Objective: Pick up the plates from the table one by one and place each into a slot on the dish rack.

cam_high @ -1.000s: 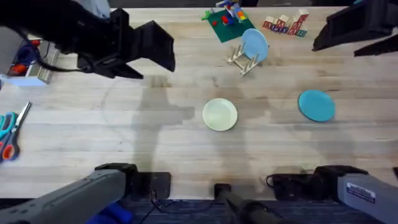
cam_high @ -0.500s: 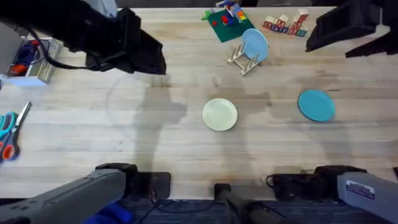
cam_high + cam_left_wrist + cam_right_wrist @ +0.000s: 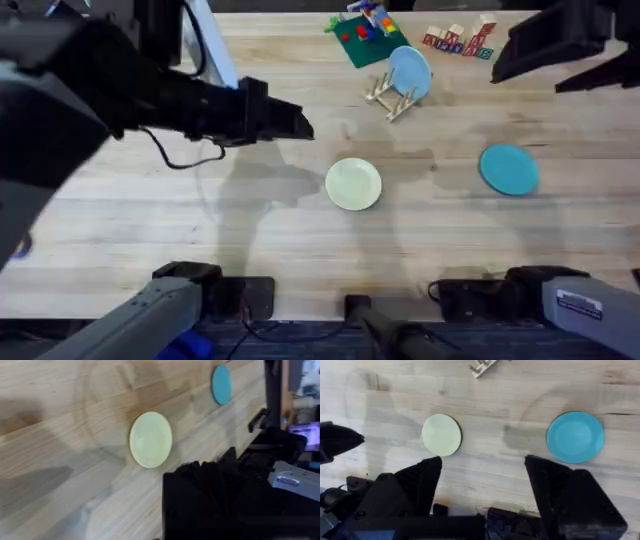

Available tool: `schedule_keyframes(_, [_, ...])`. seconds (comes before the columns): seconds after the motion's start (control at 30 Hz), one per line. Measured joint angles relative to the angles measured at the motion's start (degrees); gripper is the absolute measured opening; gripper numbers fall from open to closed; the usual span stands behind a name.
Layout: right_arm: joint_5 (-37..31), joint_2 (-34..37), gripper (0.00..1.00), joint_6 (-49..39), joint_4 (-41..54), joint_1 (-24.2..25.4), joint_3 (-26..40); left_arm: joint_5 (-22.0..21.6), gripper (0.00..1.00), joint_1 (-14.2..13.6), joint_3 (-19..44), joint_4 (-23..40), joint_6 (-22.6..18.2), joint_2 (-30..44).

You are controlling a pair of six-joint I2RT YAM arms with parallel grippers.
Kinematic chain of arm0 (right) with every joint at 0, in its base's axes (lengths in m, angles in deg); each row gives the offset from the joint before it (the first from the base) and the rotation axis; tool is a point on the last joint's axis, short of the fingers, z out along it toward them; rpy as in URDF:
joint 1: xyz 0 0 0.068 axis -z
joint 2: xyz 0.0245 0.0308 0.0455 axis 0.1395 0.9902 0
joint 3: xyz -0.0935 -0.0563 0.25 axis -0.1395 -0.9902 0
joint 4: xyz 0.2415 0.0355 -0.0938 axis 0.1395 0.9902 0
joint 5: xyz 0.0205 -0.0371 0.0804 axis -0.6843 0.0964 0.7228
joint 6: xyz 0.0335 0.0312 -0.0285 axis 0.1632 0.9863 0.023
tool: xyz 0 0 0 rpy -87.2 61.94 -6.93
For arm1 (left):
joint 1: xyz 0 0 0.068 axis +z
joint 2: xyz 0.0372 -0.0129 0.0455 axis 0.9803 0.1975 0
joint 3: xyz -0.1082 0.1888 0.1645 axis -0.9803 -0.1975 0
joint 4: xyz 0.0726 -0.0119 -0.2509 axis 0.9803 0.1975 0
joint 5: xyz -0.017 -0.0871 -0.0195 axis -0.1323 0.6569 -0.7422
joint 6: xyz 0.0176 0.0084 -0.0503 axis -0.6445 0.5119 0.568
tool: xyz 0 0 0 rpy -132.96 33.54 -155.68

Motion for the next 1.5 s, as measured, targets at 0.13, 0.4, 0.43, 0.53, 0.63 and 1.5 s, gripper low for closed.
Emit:
schedule_keyframes(0.13, [0.0, 0.0, 0.996, 0.0, 0.0, 0.0, 0.0, 3.6, 0.042, 0.0, -3.1, -1.6, -0.1, 0.7])
schedule_keyframes(0.4, [0.0, 0.0, 0.995, 0.0, -0.4, 0.0, 0.0, 6.9, 0.042, 0.0, -3.8, 1.4, -2.6, 8.1])
schedule_keyframes(0.43, [0.0, 0.0, 0.995, 0.0, -0.5, 0.0, 0.0, 7.3, 0.042, 0.0, -3.8, 1.9, -3.1, 9.0])
schedule_keyframes(0.53, [0.0, 0.0, 0.995, 0.0, -1.1, 0.0, 0.0, 8.2, 0.042, 0.0, -3.8, 2.5, -4.9, 12.1])
schedule_keyframes(0.63, [0.0, 0.0, 0.996, 0.0, -1.6, 0.0, 0.0, 8.5, 0.042, 0.0, -3.8, 2.1, -6.5, 14.8])
schedule_keyframes(1.5, [0.0, 0.0, 0.995, 0.0, -1.9, 0.0, 0.0, 9.1, 0.042, -4.7, -3.9, -6.8, -7.8, 26.7])
